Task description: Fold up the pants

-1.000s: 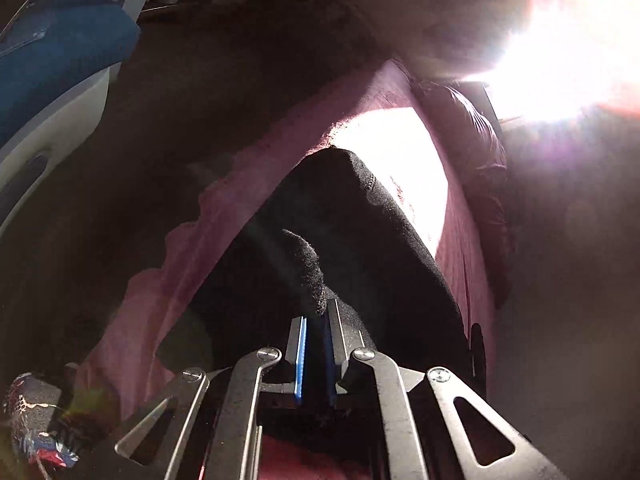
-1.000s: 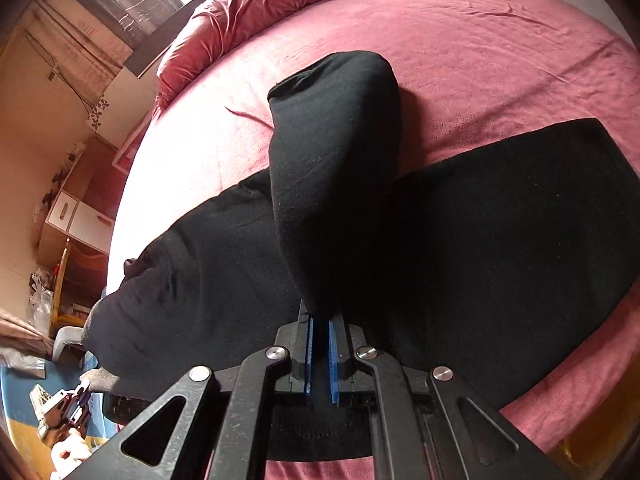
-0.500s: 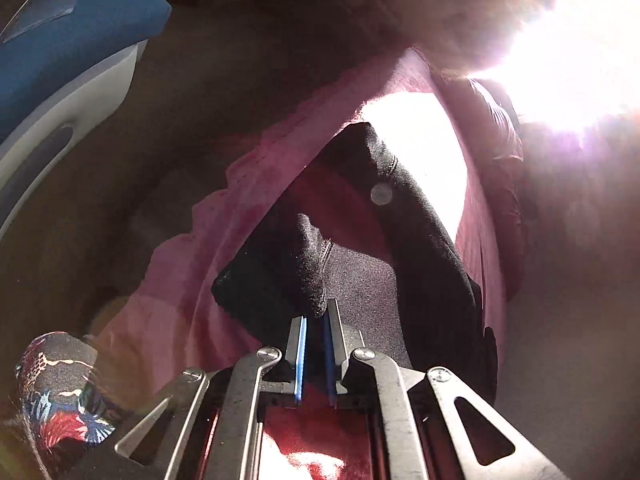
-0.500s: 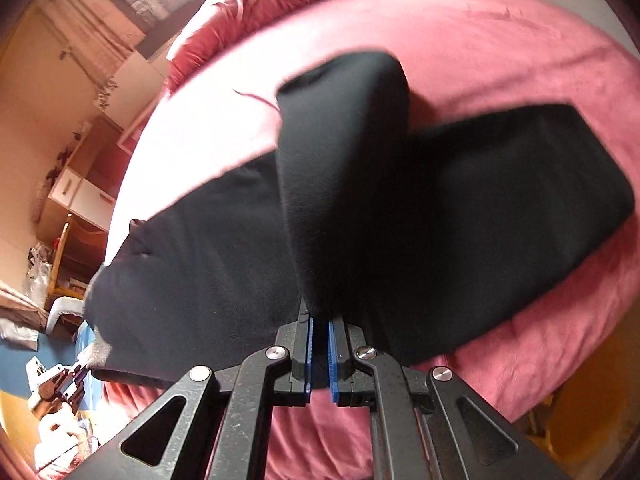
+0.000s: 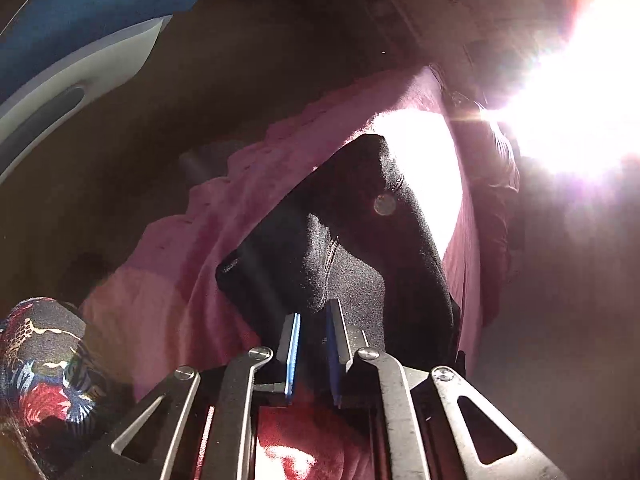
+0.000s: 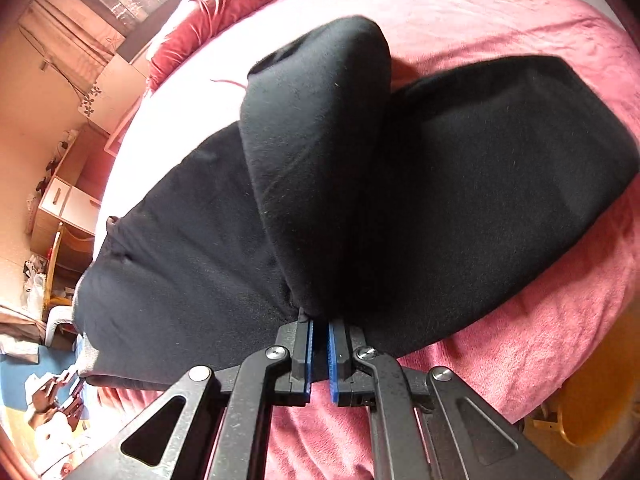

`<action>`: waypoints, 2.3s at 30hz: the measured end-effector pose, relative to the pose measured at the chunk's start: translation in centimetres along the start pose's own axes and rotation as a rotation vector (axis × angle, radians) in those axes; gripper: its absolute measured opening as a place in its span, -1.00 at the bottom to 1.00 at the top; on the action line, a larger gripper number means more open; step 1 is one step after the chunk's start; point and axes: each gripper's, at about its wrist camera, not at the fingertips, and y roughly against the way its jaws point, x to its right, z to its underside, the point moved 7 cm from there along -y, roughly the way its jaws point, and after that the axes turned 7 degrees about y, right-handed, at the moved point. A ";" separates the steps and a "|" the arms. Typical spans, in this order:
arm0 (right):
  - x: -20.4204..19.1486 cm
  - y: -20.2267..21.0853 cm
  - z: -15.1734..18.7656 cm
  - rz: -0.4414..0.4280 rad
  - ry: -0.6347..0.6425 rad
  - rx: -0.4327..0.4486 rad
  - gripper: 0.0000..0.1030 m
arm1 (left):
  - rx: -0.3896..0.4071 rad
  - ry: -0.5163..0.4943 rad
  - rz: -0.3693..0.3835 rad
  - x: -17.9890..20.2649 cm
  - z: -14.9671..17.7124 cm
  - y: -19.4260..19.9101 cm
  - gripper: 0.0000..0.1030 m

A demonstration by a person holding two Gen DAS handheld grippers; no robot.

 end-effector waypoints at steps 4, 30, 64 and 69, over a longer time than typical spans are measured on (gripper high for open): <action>-0.1 2.4 0.0 -0.019 0.026 0.036 -0.89 | 0.025 -0.090 -0.038 0.8 0.5 1.3 -0.86; -18.9 -0.9 -5.7 -0.210 0.524 -0.046 -0.33 | 0.025 -0.651 -0.149 10.9 6.8 -0.2 -0.52; -19.6 -8.5 -15.7 0.146 0.627 0.033 0.13 | -0.033 -0.648 -0.250 7.6 7.7 -0.2 -0.57; -10.1 -8.9 -19.1 0.425 0.599 -0.022 0.28 | -0.061 -0.683 -0.233 8.9 9.4 -1.5 -0.57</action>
